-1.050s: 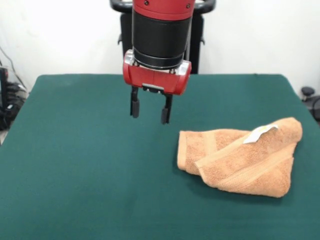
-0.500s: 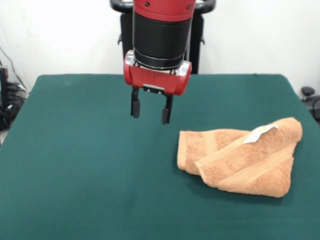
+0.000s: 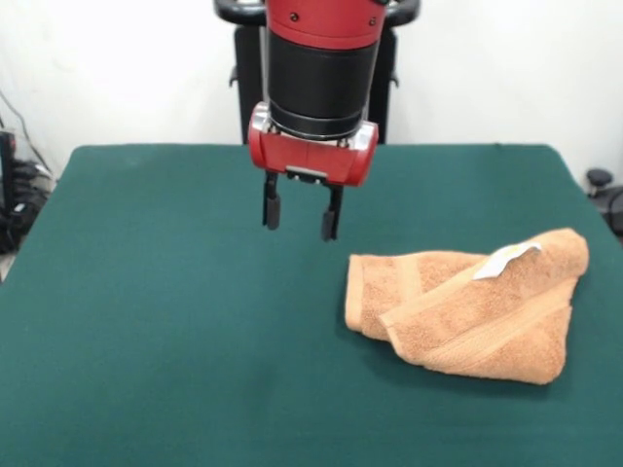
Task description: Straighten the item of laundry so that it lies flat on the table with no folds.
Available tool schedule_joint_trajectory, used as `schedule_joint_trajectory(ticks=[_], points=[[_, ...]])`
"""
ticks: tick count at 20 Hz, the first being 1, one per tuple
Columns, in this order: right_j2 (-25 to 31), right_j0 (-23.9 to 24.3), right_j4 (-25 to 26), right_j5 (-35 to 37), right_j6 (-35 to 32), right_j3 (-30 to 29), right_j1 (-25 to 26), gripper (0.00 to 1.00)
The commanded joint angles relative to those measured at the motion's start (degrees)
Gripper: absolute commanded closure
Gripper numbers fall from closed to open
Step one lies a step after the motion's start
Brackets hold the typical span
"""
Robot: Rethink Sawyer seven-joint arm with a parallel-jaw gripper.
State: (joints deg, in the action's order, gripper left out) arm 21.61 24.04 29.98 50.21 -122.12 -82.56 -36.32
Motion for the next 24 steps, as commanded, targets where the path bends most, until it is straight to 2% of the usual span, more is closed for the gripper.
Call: schedule_joint_trajectory(ticks=[1, 24], points=[[4.4, -2.0, 1.9, -3.3, 9.0, -6.5, 4.7, 0.0], [4.0, -3.2, 2.0, -4.9, 6.6, -6.2, 5.6, 0.0]])
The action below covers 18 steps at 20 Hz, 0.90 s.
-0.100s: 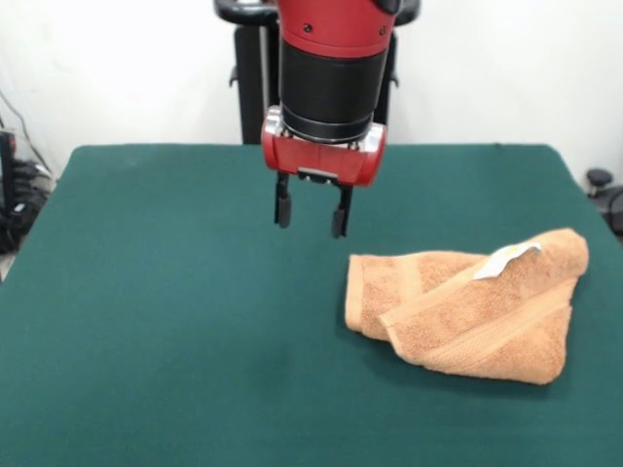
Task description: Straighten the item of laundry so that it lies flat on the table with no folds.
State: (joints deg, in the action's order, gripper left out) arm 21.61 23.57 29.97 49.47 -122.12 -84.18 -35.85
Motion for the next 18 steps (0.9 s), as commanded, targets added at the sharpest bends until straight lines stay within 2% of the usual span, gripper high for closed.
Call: schedule_joint_trajectory(ticks=[1, 18], points=[[4.0, -2.8, 2.0, -4.3, 6.6, -4.6, 5.1, 0.0], [3.0, -4.0, 1.9, -5.7, 5.5, -3.7, 5.9, 0.0]])
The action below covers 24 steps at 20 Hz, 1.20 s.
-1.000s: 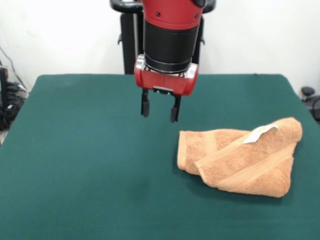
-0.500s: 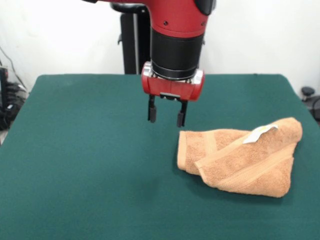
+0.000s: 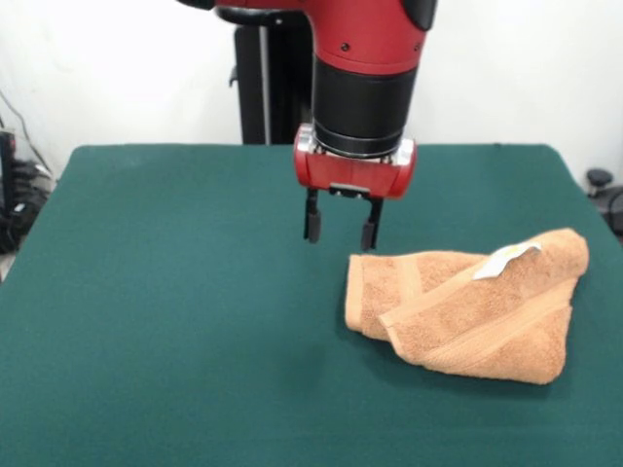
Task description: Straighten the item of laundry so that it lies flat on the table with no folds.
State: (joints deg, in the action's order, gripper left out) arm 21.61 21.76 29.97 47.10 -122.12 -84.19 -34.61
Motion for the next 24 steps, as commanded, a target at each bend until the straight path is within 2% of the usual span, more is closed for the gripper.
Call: schedule_joint_trajectory(ticks=[1, 24], points=[[3.0, -2.2, 1.9, -3.3, 5.5, -3.7, 4.7, 0.0], [2.8, -2.9, 3.0, -5.0, 5.7, 0.5, 7.6, 0.0]])
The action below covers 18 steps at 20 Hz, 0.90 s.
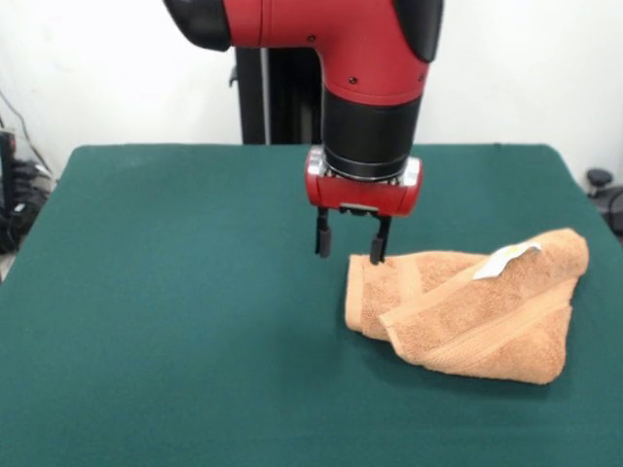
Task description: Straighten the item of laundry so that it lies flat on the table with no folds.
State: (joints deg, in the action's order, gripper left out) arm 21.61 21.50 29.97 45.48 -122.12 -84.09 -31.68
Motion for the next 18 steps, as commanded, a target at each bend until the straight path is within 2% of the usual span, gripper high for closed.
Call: schedule_joint_trajectory(ticks=[1, 18], points=[[2.8, -2.6, 3.0, -3.5, 5.7, 0.6, 4.8, 0.0], [2.4, -2.8, 3.3, -4.5, 6.5, 1.3, 4.9, 0.0]])
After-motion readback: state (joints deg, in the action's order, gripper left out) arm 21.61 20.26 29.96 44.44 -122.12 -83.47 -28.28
